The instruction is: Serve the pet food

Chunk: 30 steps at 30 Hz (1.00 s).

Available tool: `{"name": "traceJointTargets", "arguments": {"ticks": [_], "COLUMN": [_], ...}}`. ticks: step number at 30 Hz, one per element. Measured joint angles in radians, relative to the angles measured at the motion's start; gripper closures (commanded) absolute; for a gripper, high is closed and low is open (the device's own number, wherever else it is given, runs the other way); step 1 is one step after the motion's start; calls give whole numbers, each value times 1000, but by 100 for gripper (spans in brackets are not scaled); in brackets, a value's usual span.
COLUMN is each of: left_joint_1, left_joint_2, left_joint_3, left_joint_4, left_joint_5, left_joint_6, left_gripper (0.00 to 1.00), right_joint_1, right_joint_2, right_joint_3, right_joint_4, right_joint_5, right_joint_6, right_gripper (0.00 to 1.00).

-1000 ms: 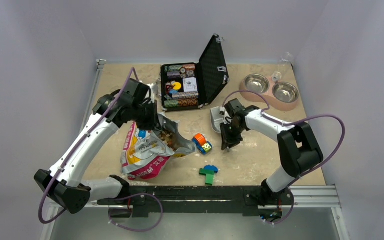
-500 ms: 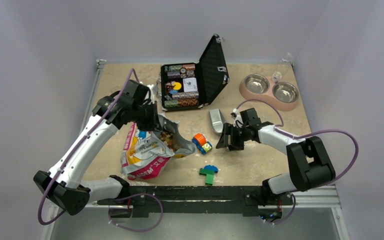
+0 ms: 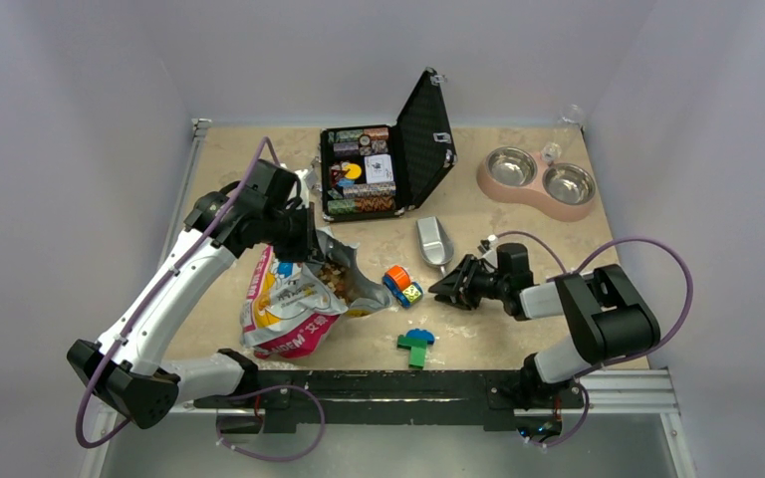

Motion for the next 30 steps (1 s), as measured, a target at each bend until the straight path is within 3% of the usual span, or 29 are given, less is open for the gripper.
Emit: {"name": "traceJointTargets", "arguments": {"ticks": [10, 20, 30], "left_joint_1": [0, 0, 0], "left_joint_2": [0, -5, -5], "left_joint_3": [0, -16, -16], "left_joint_4": [0, 14, 13], "left_joint_5": [2, 16, 18], "left_joint_6": [0, 0, 0], "left_gripper": [100, 100, 100], "right_joint_1": [-1, -52, -58], "right_joint_2": [-2, 29, 195], "right_joint_3": [-61, -112, -218], "right_joint_4": [151, 289, 689], "right_joint_5": [47, 47, 58], "right_joint_6": [106, 149, 269], "right_gripper": [48, 51, 51]}}
